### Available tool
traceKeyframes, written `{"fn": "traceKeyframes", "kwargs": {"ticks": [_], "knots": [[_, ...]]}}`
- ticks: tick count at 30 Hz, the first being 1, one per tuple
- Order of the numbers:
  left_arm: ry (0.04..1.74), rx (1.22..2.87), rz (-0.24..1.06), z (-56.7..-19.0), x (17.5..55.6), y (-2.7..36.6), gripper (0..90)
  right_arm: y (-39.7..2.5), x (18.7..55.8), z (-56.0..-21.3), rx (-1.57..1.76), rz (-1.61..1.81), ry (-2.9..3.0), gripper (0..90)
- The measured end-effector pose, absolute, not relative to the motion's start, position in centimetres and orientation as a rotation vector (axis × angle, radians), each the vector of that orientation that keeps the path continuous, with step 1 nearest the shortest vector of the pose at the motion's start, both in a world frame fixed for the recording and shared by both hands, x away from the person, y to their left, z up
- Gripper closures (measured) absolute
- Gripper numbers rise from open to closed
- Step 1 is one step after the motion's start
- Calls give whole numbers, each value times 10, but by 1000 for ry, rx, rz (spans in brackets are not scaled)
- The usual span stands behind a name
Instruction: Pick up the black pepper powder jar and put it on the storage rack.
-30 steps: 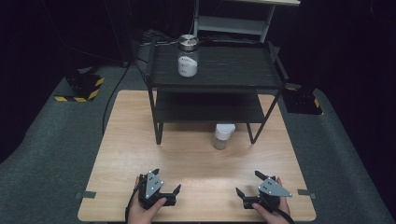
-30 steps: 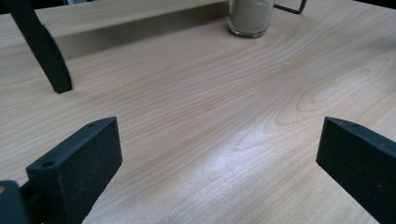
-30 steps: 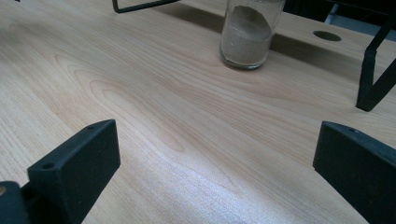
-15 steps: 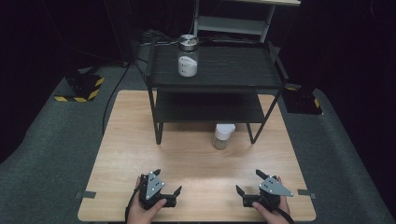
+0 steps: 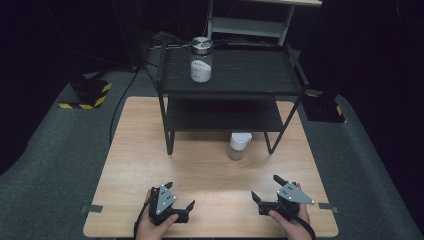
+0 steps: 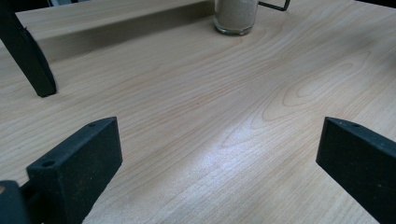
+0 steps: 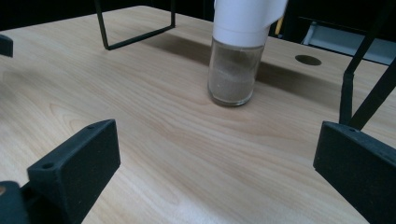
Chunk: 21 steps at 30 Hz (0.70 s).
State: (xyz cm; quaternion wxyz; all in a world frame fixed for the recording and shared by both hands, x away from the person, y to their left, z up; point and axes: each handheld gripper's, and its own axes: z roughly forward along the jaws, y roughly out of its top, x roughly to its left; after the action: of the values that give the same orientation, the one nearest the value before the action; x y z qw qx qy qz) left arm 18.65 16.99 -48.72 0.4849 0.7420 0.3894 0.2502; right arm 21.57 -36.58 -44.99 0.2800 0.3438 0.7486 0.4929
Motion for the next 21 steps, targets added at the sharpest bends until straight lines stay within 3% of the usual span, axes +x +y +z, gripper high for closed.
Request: {"fn": "traceKeyframes", "kwargs": {"ticks": [21], "knots": [[956,1793,597,-488,185,171,5,-336,265,-444,984,1320,2000,2]]}}
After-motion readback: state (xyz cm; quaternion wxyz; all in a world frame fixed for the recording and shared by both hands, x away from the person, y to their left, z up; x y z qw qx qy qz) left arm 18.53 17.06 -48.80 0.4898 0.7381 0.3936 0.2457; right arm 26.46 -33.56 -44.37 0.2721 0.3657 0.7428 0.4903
